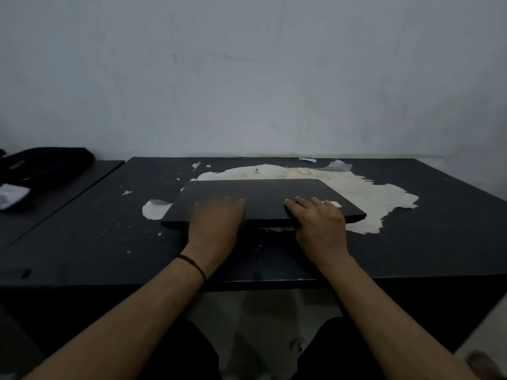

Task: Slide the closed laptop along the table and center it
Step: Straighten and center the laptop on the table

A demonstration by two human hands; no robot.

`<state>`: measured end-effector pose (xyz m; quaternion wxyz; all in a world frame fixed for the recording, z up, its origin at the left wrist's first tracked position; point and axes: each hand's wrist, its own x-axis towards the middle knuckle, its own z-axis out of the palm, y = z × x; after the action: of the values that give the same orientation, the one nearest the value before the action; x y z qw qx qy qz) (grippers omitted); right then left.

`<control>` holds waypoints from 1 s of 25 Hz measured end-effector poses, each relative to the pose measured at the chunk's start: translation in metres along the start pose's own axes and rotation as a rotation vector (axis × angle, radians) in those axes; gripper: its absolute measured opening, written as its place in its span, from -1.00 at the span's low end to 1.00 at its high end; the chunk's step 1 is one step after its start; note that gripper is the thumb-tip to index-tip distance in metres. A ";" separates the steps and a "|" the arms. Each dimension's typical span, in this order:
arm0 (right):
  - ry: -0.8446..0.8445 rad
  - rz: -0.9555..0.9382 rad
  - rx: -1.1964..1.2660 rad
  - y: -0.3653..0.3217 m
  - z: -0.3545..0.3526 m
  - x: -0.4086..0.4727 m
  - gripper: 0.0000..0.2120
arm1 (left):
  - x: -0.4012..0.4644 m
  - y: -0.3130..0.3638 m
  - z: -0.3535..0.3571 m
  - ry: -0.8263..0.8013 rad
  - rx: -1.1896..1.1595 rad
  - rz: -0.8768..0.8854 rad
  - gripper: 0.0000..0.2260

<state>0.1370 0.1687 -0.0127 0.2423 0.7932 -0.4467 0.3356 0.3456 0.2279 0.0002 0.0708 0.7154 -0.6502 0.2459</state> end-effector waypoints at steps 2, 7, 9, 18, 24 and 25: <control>-0.041 0.006 0.015 -0.003 0.002 -0.002 -0.50 | -0.004 -0.004 0.003 -0.025 -0.001 0.002 -0.39; -0.180 0.043 0.135 0.008 0.003 -0.012 -0.46 | -0.017 -0.003 0.009 -0.053 -0.047 0.026 -0.39; -0.162 0.073 0.180 0.008 0.001 -0.013 -0.44 | -0.019 -0.004 0.011 -0.026 -0.073 0.032 -0.37; -0.211 0.128 0.236 0.005 -0.006 -0.016 -0.21 | -0.024 -0.004 0.006 0.048 -0.064 0.047 -0.19; -0.246 0.126 0.257 0.006 -0.005 -0.017 -0.15 | -0.027 -0.008 0.009 0.136 -0.182 0.017 -0.20; -0.249 0.124 0.261 0.006 -0.004 -0.017 -0.16 | -0.028 -0.008 0.009 0.146 -0.206 0.006 -0.21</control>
<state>0.1238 0.1779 -0.0223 0.0591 0.8242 -0.4739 0.3042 0.3552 0.2499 -0.0183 0.1900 0.6825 -0.6674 0.2294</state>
